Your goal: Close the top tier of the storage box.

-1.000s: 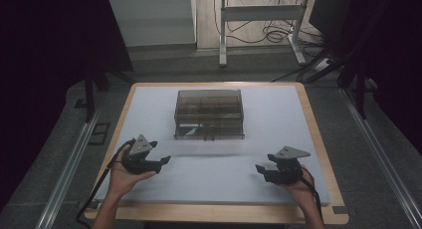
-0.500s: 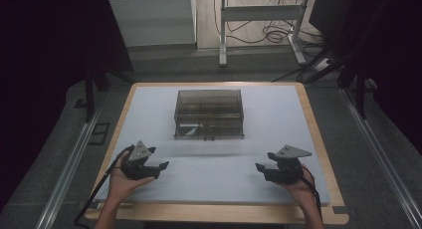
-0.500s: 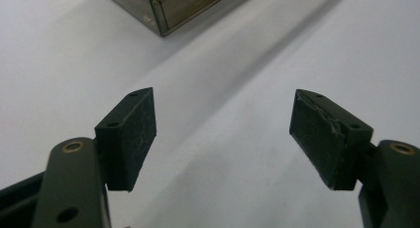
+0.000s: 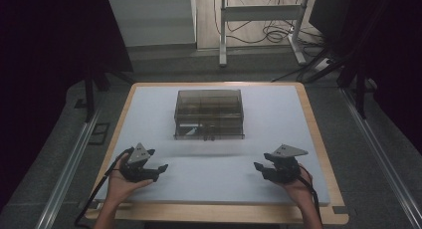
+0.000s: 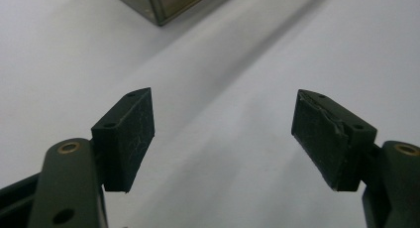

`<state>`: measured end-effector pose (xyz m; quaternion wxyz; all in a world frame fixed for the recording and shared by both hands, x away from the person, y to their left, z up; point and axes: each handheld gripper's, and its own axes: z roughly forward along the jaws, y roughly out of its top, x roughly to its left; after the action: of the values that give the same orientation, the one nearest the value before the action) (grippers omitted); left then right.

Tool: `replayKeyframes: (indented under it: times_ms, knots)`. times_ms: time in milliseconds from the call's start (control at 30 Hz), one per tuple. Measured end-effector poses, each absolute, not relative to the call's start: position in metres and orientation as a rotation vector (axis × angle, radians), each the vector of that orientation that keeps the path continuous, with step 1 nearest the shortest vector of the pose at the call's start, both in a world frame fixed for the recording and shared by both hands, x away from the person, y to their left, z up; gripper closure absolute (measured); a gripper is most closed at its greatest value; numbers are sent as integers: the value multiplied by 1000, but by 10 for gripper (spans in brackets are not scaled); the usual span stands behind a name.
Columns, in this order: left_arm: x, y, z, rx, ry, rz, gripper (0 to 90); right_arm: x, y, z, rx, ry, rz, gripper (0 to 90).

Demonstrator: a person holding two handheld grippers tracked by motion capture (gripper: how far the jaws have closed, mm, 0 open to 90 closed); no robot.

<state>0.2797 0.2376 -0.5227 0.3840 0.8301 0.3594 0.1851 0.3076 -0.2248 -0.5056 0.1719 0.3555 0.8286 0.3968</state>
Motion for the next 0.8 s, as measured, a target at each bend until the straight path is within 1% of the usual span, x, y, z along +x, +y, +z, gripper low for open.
replayKeyframes:
  times_ms: [33, 100, 167, 200, 233, 333, 400, 500, 800]
  knots:
    - [280, 238, -523, 2116, 916, 472, 254, 308, -225, -506, 1009, 2352, 1126, 462]
    - [281, 240, -528, 2113, 927, 440, 254, 306, -220, -502, 999, 2364, 1089, 538]
    - [280, 238, -529, 2133, 920, 460, 252, 304, -218, -500, 1001, 2372, 1078, 617]
    - [280, 238, -529, 2133, 920, 460, 253, 304, -218, -500, 1001, 2372, 1078, 617]
    - [280, 237, -530, 2146, 919, 466, 254, 303, -215, -499, 1005, 2378, 1060, 700]
    - [281, 237, -531, 2148, 923, 464, 254, 302, -209, -500, 1018, 2396, 1031, 804]
    - [281, 238, -530, 2148, 919, 473, 254, 302, -204, -499, 1011, 2409, 1032, 851]
    - [279, 239, -528, 2152, 922, 491, 255, 302, -197, -496, 1001, 2415, 1049, 884]
    - [282, 237, -532, 2163, 927, 486, 256, 310, -181, -480, 988, 2399, 1107, 885]
